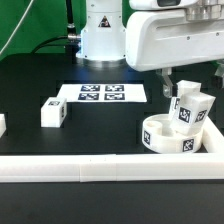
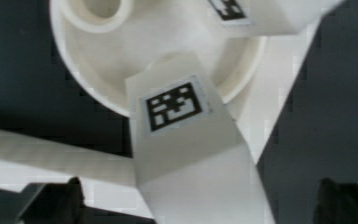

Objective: Assemble stool

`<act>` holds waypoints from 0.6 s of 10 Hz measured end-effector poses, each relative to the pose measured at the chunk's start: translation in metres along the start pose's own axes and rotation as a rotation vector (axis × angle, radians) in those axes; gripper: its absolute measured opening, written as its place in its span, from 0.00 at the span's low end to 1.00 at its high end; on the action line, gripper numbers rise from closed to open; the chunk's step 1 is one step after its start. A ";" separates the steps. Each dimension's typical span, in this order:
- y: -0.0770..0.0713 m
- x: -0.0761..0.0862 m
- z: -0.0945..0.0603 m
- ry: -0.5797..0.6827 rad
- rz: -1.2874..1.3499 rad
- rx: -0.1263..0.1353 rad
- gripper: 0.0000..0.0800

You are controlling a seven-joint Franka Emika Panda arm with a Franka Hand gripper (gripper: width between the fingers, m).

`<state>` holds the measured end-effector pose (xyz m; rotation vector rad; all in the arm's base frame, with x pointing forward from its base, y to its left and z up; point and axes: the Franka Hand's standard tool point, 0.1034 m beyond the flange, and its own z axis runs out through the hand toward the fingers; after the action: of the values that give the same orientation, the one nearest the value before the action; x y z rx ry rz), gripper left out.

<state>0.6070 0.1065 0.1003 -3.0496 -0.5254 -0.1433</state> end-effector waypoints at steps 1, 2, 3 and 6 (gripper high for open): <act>0.001 0.000 0.000 -0.001 -0.059 -0.001 0.81; 0.001 -0.001 0.001 -0.003 -0.112 -0.006 0.81; 0.001 -0.001 0.006 -0.008 -0.210 -0.023 0.81; 0.007 -0.004 0.014 -0.027 -0.296 -0.041 0.81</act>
Offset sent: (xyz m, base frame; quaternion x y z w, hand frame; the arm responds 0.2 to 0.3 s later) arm 0.0027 0.0109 -0.0130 -0.0395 -0.0050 -0.1709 0.9845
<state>0.6068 0.0997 0.0862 -2.9965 -0.9852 -0.1230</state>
